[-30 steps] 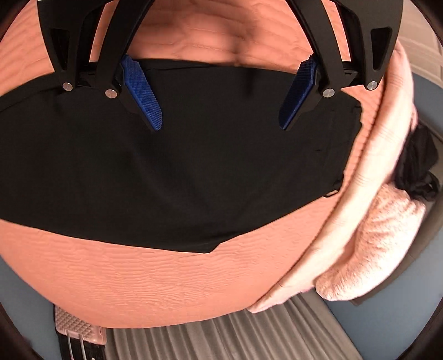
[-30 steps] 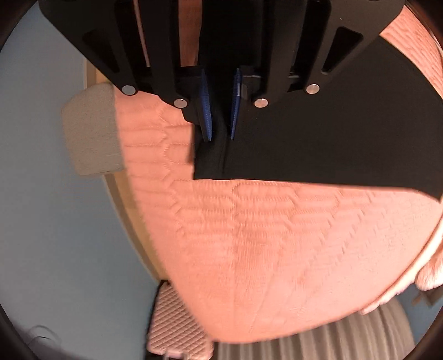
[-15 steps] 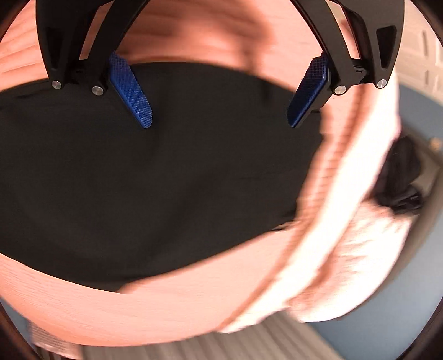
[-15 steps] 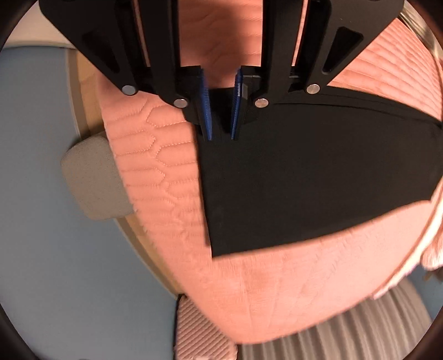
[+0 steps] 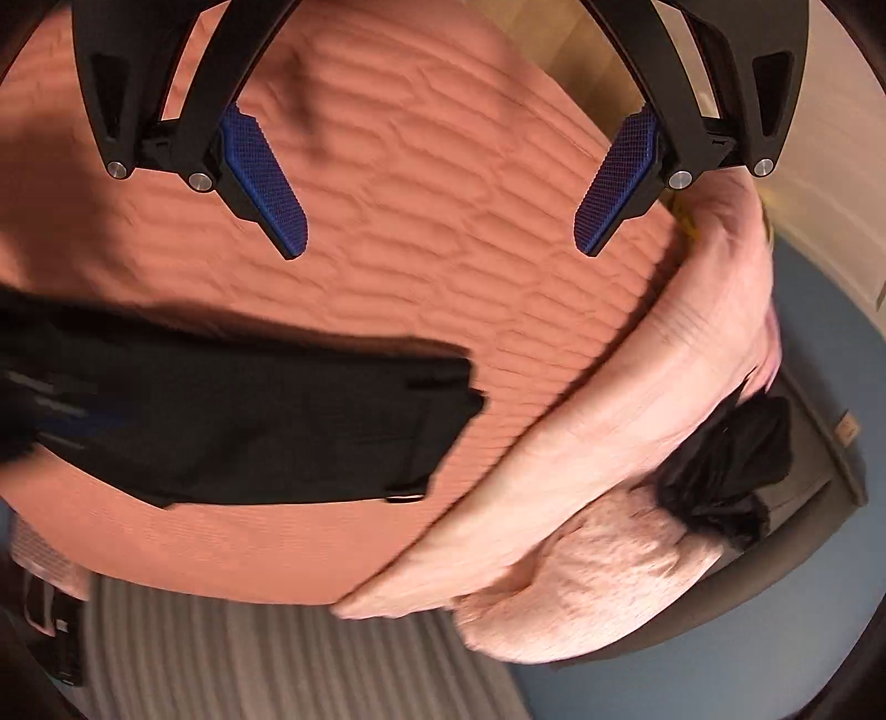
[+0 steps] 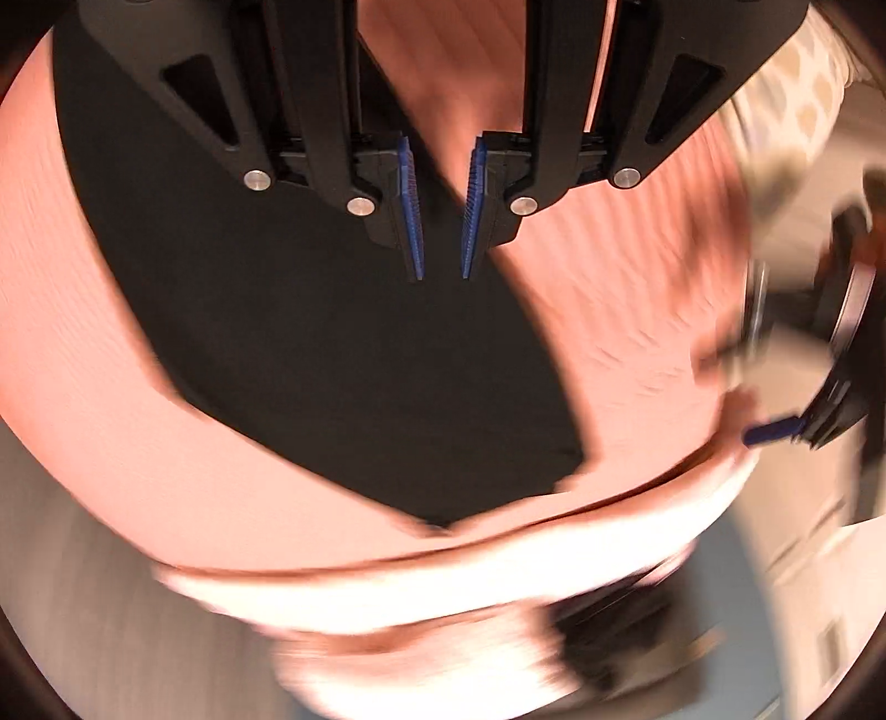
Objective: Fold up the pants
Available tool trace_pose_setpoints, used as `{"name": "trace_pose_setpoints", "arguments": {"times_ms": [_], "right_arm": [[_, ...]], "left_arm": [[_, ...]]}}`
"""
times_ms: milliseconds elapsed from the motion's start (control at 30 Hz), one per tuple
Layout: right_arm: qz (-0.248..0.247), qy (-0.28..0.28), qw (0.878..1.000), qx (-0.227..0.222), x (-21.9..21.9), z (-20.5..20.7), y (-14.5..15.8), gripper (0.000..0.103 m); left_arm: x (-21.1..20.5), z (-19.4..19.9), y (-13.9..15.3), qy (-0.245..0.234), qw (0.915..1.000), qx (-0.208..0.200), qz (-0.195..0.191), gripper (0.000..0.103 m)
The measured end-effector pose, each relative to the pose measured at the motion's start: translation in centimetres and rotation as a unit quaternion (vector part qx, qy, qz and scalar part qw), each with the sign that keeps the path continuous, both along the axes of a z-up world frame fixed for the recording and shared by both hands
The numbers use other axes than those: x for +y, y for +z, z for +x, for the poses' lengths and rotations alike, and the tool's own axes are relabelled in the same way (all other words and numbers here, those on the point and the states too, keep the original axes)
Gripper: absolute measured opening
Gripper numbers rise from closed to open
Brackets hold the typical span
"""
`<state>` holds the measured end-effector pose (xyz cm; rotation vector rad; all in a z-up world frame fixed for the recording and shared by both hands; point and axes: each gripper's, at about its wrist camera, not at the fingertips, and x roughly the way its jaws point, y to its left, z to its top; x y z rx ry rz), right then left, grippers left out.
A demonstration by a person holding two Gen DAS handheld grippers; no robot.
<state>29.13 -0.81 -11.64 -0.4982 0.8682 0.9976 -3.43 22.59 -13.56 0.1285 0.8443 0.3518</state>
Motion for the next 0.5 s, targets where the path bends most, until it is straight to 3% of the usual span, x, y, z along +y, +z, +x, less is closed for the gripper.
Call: {"name": "trace_pose_setpoints", "arguments": {"times_ms": [100,133,167,200,300,367,500], "right_arm": [[-0.037,0.077,0.996,-0.005,10.8,-0.1,-1.9,0.015],[-0.050,0.096,0.994,-0.002,13.4,0.0,-2.6,0.024],[-0.060,0.108,0.992,0.002,14.9,0.6,-3.0,0.041],[-0.072,0.115,0.991,-0.003,15.7,0.4,-3.8,0.044],[-0.085,0.127,0.988,-0.011,17.8,0.6,-4.9,0.037],[-0.081,0.122,0.989,-0.003,18.9,1.3,-5.0,0.026],[-0.042,0.084,0.995,0.032,20.7,2.9,-4.8,0.022]], "left_arm": [[-2.8,-1.9,-0.8,-0.059,0.9980,-0.010,0.020,0.096],[-3.7,-2.2,-1.1,-0.074,0.9969,-0.010,0.024,0.096],[-4.3,-2.5,-1.3,-0.089,0.9957,-0.011,0.023,0.096],[-4.6,-2.7,-1.4,-0.096,0.9950,-0.012,0.021,0.096],[-4.7,-3.2,-1.6,-0.115,0.9930,-0.017,-0.018,0.096],[-4.5,-3.5,-1.8,-0.112,0.9930,-0.026,-0.027,0.096],[-3.6,-3.3,-2.2,-0.104,0.9934,-0.033,-0.035,0.096]]}}
